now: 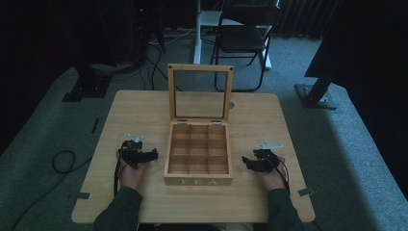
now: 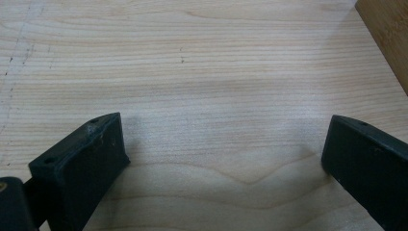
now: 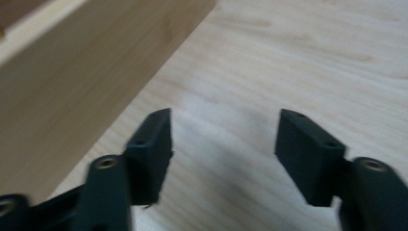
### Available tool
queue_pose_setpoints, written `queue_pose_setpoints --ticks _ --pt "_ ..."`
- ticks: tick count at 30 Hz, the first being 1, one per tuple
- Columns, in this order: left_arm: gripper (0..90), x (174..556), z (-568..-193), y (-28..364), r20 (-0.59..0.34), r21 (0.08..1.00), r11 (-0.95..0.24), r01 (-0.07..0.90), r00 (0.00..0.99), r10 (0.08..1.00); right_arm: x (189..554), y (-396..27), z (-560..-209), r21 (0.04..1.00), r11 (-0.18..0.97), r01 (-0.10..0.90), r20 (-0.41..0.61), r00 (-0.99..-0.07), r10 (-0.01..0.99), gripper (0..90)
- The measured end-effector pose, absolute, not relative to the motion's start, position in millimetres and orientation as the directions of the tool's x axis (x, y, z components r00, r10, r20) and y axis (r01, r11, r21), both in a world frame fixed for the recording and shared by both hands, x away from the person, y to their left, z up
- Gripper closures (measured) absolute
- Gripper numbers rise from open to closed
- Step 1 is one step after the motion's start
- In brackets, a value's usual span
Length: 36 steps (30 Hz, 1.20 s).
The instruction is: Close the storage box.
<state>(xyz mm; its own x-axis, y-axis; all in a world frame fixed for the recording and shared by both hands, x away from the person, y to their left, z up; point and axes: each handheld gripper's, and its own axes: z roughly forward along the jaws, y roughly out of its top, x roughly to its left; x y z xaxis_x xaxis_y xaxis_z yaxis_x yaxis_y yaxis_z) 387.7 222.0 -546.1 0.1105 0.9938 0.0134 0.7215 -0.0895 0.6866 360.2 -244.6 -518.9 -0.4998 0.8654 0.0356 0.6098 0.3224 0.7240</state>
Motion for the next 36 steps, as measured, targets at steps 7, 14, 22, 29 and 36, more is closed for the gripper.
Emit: queue_pose_setpoints --ticks 7,14,22,29,36 --pt "1.6 387.8 -546.1 221.8 0.013 0.687 -0.088 0.722 0.109 0.994 367.3 -242.7 -510.1 0.73 0.309 0.609 0.051 -0.5 0.865 49.9" --pt "1.6 387.8 -546.0 221.9 0.015 0.686 -0.09 0.722 0.109 0.994 376.6 -236.2 -495.0 0.75 0.316 0.582 0.024 -0.501 0.865 51.5" --pt "1.6 387.7 -546.1 221.9 0.015 0.686 -0.09 0.722 0.109 0.994 390.1 -228.0 -474.9 0.778 0.295 0.554 0.043 -0.516 0.855 50.5" --pt "1.6 387.7 -546.2 221.8 0.014 0.687 -0.089 0.721 0.108 0.994 401.1 -221.0 -466.0 0.784 0.309 0.538 0.028 -0.528 0.849 54.0" --pt "1.6 387.7 -546.2 221.8 0.014 0.687 -0.089 0.722 0.109 0.994 412.5 -217.1 -455.9 0.797 0.293 0.529 0.039 -0.529 0.847 58.1"
